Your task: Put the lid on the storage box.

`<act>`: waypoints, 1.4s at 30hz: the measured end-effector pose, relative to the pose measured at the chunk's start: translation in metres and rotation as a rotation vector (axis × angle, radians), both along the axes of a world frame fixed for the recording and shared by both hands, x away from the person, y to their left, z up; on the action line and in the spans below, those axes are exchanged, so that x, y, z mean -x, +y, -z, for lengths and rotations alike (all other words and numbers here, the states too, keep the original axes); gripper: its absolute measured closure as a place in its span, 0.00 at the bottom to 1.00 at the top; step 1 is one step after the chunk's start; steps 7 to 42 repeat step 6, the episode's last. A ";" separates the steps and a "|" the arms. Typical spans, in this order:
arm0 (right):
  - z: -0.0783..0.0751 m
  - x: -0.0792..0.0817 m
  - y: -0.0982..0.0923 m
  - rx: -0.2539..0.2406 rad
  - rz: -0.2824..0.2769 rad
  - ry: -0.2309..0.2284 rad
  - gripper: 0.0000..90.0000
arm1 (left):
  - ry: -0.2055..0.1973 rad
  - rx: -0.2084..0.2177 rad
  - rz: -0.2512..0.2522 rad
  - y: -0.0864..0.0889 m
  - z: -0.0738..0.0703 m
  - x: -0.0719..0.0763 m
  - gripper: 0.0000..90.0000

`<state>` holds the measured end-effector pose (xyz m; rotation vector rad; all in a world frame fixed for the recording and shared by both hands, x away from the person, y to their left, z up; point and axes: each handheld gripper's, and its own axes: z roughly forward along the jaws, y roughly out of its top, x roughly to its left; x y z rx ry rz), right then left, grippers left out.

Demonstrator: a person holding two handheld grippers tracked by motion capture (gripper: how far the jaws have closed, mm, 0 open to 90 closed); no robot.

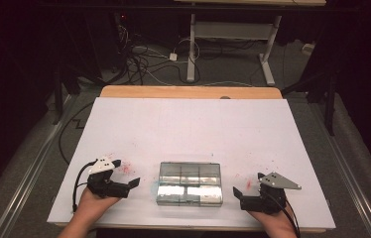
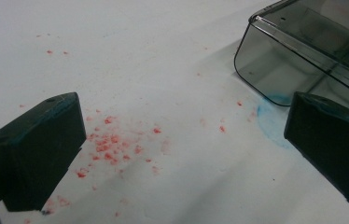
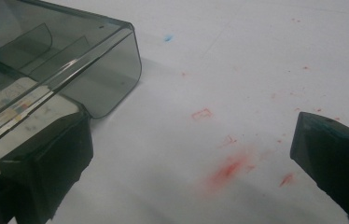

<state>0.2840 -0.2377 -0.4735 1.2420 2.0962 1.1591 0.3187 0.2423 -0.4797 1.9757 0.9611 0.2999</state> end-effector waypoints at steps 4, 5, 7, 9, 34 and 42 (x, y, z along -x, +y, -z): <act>-0.001 0.000 -0.001 -0.001 0.005 -0.003 0.00 | 0.005 -0.019 0.007 -0.002 0.001 0.000 0.00; -0.001 0.000 -0.001 -0.002 0.005 -0.005 0.00 | 0.007 -0.021 0.006 -0.002 0.001 0.000 0.00; -0.001 0.000 -0.001 -0.002 0.006 -0.006 0.00 | 0.008 -0.023 0.003 -0.002 0.001 0.000 0.00; -0.001 0.000 -0.001 -0.002 0.006 -0.006 0.00 | 0.008 -0.023 0.003 -0.002 0.001 0.000 0.00; -0.001 0.000 -0.001 -0.002 0.006 -0.006 0.00 | 0.008 -0.023 0.003 -0.002 0.001 0.000 0.00; -0.001 0.000 -0.001 -0.002 0.006 -0.006 0.00 | 0.008 -0.023 0.003 -0.002 0.001 0.000 0.00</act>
